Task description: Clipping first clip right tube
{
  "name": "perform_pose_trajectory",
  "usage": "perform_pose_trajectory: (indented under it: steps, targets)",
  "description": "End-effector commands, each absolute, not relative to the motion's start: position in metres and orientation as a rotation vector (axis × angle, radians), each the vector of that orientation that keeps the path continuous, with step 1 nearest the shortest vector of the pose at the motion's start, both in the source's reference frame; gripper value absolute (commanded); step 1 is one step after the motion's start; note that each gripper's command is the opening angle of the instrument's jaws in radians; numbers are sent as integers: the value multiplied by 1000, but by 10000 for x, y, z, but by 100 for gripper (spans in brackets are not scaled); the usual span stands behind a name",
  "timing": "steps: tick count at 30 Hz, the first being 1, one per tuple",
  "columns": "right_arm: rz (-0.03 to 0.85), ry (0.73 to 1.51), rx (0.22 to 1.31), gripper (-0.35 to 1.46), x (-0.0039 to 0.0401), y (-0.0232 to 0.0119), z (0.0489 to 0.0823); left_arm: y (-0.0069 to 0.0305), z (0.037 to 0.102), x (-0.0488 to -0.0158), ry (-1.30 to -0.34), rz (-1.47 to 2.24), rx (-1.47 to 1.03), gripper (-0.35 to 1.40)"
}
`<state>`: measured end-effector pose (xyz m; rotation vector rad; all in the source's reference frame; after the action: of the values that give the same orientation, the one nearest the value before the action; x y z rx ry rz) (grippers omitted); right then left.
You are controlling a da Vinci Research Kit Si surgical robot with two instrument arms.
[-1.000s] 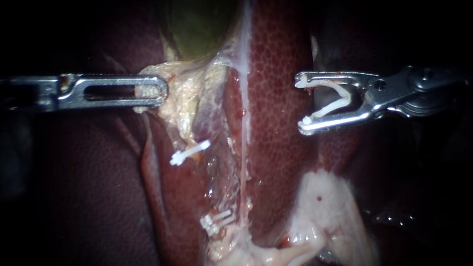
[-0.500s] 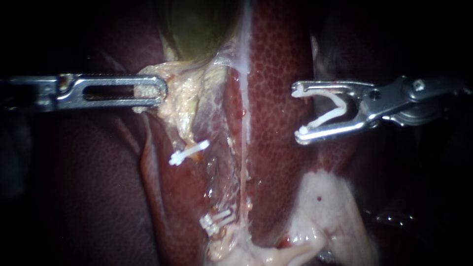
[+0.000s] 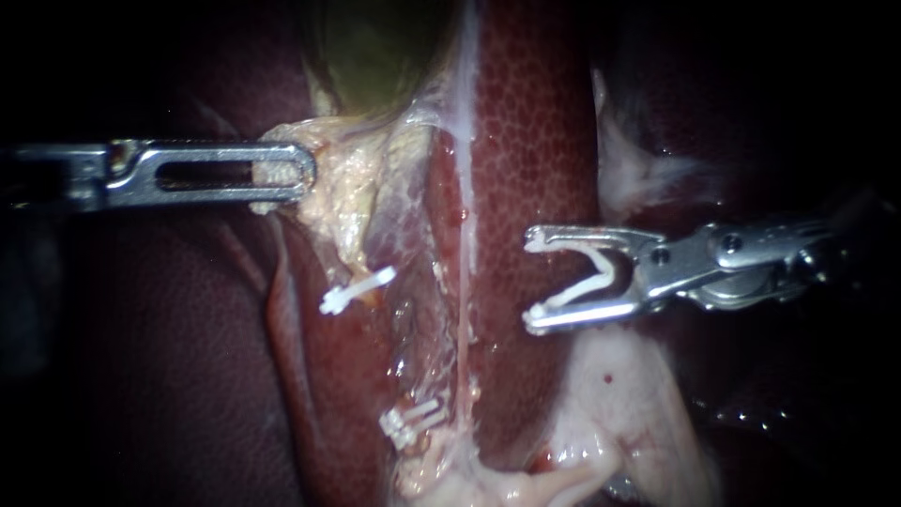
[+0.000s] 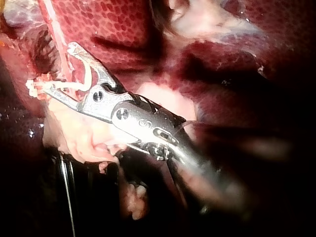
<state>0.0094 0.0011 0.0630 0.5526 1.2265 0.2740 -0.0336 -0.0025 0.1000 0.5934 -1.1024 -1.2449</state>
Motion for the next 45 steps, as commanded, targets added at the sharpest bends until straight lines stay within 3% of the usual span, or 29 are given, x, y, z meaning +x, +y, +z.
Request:
perform_pose_trajectory:
  steps: [1,25,45]
  targets:
    - [271,1226,561,57,97,7,634,-26,1000,-336,-1102,-1245,594,-35]
    - [290,1155,658,57,137,-46,711,-26,1000,-335,-1102,-1247,591,-35]
    - [343,1152,709,56,170,-57,727,-26,1000,-335,-1102,-1247,591,-35]
